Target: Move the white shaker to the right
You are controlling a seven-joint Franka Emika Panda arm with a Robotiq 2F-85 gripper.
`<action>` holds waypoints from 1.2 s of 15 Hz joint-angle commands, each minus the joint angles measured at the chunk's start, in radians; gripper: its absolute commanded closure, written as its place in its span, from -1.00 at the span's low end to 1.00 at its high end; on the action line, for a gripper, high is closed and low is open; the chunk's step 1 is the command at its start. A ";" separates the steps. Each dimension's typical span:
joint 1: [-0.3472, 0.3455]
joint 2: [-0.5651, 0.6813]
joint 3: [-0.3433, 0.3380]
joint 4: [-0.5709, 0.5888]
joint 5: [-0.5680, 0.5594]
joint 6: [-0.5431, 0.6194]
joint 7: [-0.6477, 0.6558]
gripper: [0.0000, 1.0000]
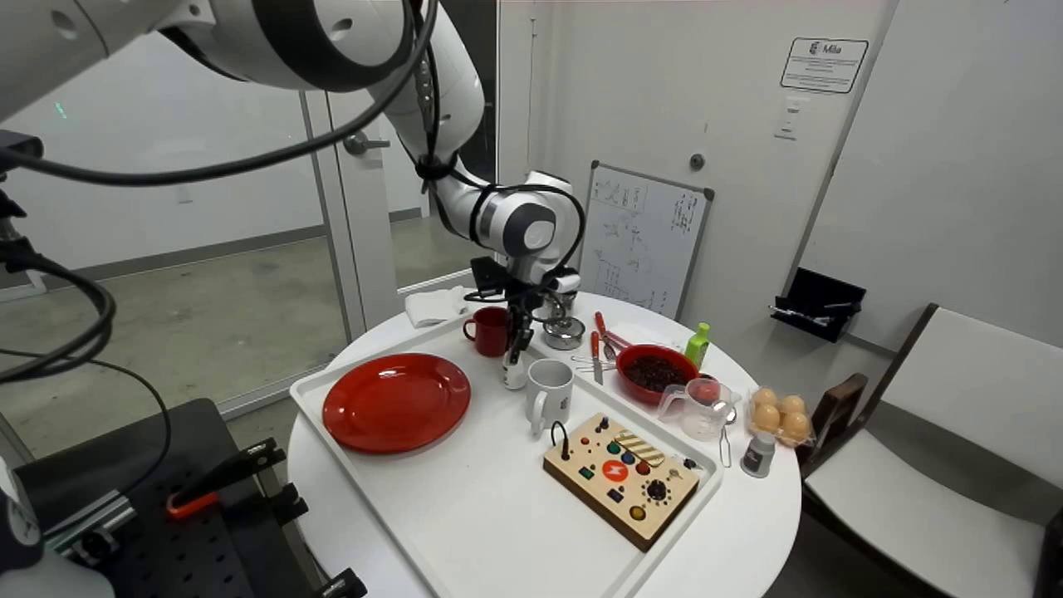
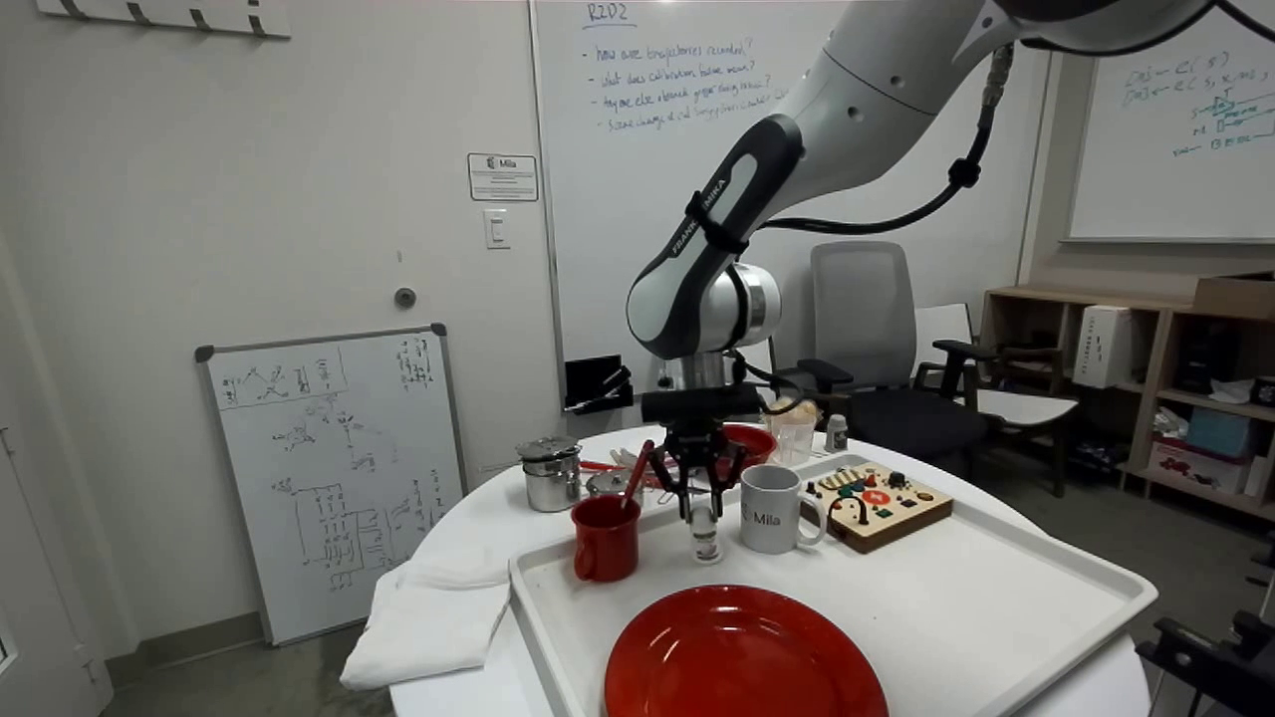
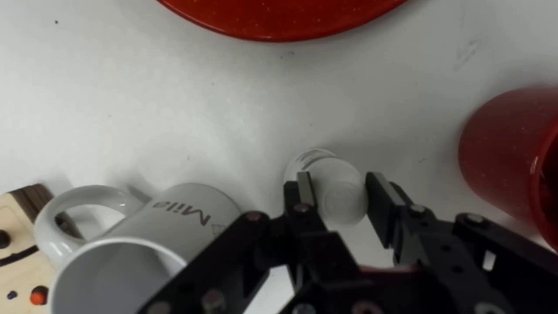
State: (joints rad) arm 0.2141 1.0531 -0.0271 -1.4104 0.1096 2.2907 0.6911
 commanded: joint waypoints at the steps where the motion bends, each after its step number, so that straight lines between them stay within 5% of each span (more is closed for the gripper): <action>1: -0.012 -0.018 0.007 -0.056 0.042 0.049 0.016 0.81; 2: -0.015 -0.019 0.008 -0.061 0.051 0.054 0.014 0.80; 4: -0.019 -0.024 0.010 -0.069 0.061 0.064 0.012 -0.19; 10: -0.017 -0.035 0.009 -0.113 0.075 0.106 0.012 -0.93; 18: -0.004 -0.114 -0.014 -0.238 0.074 0.220 0.051 -1.00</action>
State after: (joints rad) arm 0.1998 1.0261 -0.0252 -1.5326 0.1636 2.4454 0.7157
